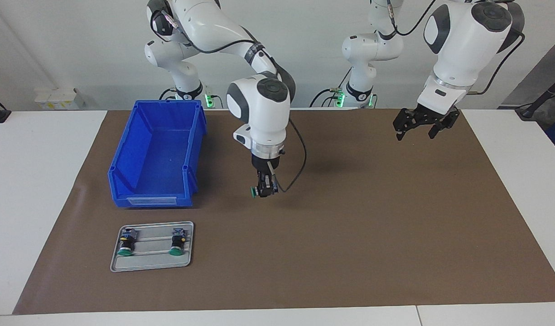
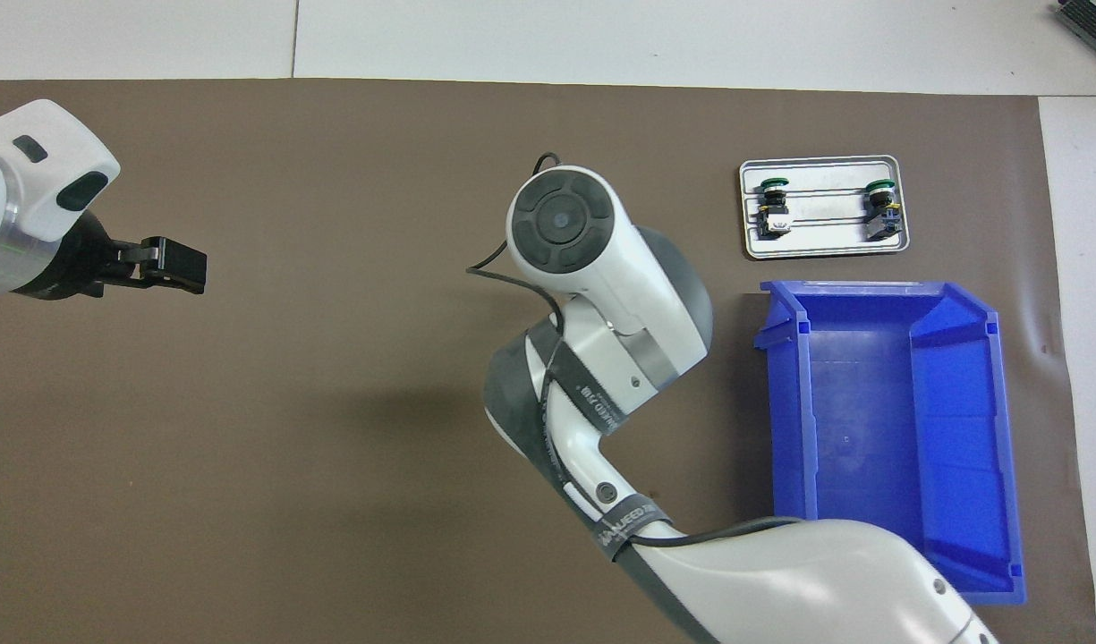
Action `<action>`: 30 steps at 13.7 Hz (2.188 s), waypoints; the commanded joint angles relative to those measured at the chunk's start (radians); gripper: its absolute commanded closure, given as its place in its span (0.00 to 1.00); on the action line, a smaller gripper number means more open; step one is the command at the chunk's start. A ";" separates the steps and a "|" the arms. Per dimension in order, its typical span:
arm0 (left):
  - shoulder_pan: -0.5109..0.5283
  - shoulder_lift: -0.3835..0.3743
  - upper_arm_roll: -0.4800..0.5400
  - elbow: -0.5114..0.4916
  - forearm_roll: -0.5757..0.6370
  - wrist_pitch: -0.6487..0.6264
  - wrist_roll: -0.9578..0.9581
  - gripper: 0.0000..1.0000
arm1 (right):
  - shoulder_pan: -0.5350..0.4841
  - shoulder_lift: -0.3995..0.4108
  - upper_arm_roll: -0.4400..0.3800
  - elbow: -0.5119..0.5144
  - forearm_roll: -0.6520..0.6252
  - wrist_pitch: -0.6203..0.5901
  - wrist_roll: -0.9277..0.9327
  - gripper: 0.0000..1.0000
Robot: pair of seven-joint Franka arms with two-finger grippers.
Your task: Place and press button with both arms
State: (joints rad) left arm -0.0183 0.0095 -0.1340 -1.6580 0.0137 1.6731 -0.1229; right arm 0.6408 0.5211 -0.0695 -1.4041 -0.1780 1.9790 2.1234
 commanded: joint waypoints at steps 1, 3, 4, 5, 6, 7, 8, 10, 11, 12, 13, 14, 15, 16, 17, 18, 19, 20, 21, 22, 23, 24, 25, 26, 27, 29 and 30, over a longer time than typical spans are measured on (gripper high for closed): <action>0.008 -0.022 -0.004 -0.029 0.017 0.016 0.005 0.00 | 0.054 0.074 0.000 0.025 -0.043 0.046 0.145 1.00; 0.008 -0.022 -0.004 -0.029 0.017 0.016 0.005 0.00 | 0.098 0.105 0.000 0.025 -0.041 0.082 0.197 1.00; 0.008 -0.022 -0.004 -0.029 0.017 0.016 0.005 0.00 | 0.108 0.111 0.002 0.025 -0.040 0.095 0.226 1.00; 0.008 -0.022 -0.004 -0.029 0.017 0.016 0.005 0.00 | 0.120 0.117 0.002 0.025 -0.040 0.106 0.259 1.00; 0.008 -0.022 -0.004 -0.029 0.017 0.016 0.005 0.00 | 0.126 0.114 0.002 0.016 -0.032 0.136 0.279 1.00; 0.008 -0.022 -0.004 -0.029 0.017 0.016 0.005 0.00 | 0.131 0.112 0.002 0.001 -0.029 0.141 0.283 1.00; 0.008 -0.022 -0.004 -0.029 0.017 0.016 0.005 0.00 | 0.140 0.112 0.002 -0.012 -0.031 0.144 0.283 1.00; 0.006 -0.022 -0.004 -0.029 0.017 0.023 0.000 0.00 | 0.143 0.102 0.002 -0.056 -0.032 0.171 0.283 1.00; -0.006 -0.022 -0.006 -0.029 0.017 0.024 0.002 0.00 | 0.143 0.097 0.002 -0.081 -0.032 0.197 0.283 1.00; -0.011 -0.022 -0.007 -0.031 0.017 0.022 -0.001 0.00 | 0.146 0.097 0.002 -0.093 -0.034 0.210 0.285 1.00; -0.011 -0.022 -0.013 -0.031 0.017 0.027 0.000 0.00 | 0.145 0.097 0.002 -0.096 -0.032 0.221 0.289 1.00; -0.011 -0.022 -0.013 -0.031 0.017 0.025 0.000 0.00 | 0.145 0.097 0.002 -0.096 -0.034 0.216 0.291 1.00; -0.011 -0.023 -0.015 -0.031 0.017 0.016 0.008 0.00 | 0.143 0.097 0.002 -0.105 -0.034 0.227 0.294 1.00; -0.011 -0.023 -0.015 -0.031 0.017 0.016 0.008 0.00 | 0.142 0.094 0.002 -0.125 -0.032 0.251 0.299 0.74; -0.011 -0.023 -0.015 -0.031 0.017 0.016 0.008 0.00 | 0.143 0.089 0.002 -0.139 -0.032 0.268 0.303 0.31; -0.011 -0.023 -0.015 -0.031 0.017 0.020 0.009 0.00 | 0.145 0.088 0.000 -0.138 -0.035 0.267 0.303 0.00; -0.012 -0.023 -0.016 -0.031 0.017 0.020 0.006 0.00 | 0.148 0.088 0.000 -0.130 -0.043 0.265 0.302 0.00; -0.020 -0.023 -0.016 -0.031 0.017 0.023 0.008 0.00 | 0.142 0.083 0.000 -0.125 -0.043 0.270 0.288 0.00; -0.031 -0.022 -0.016 -0.031 0.017 0.039 0.014 0.00 | 0.122 0.060 0.000 -0.125 -0.043 0.271 0.264 0.00; -0.032 -0.020 -0.019 -0.032 0.015 0.072 0.019 0.00 | 0.094 0.031 0.000 -0.128 -0.037 0.268 0.200 0.00; -0.035 -0.020 -0.019 -0.042 0.014 0.108 0.020 0.00 | 0.056 -0.018 0.002 -0.140 -0.026 0.258 0.132 0.00; -0.054 -0.022 -0.022 -0.063 0.012 0.140 0.035 0.00 | 0.021 -0.065 0.004 -0.159 -0.024 0.248 0.074 0.00; -0.077 -0.023 -0.022 -0.077 0.012 0.164 0.066 0.00 | -0.004 -0.119 0.005 -0.192 -0.021 0.248 0.002 0.00; -0.086 -0.019 -0.024 -0.083 0.011 0.178 0.107 0.00 | -0.027 -0.162 0.004 -0.226 0.003 0.248 -0.088 0.00; -0.109 -0.011 -0.024 -0.083 -0.006 0.191 0.143 0.00 | -0.068 -0.203 0.004 -0.255 0.034 0.247 -0.203 0.00; -0.129 0.023 -0.026 -0.083 -0.076 0.267 0.198 0.00 | -0.140 -0.245 0.004 -0.271 0.081 0.186 -0.494 0.00; -0.158 0.047 -0.026 -0.083 -0.092 0.305 0.222 0.00 | -0.180 -0.262 0.004 -0.271 0.089 0.143 -0.663 0.00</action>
State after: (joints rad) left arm -0.1376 0.0247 -0.1707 -1.7281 -0.0418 1.9046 0.0409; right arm 0.5234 0.3145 -0.0809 -1.6147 -0.1219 2.1544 1.7038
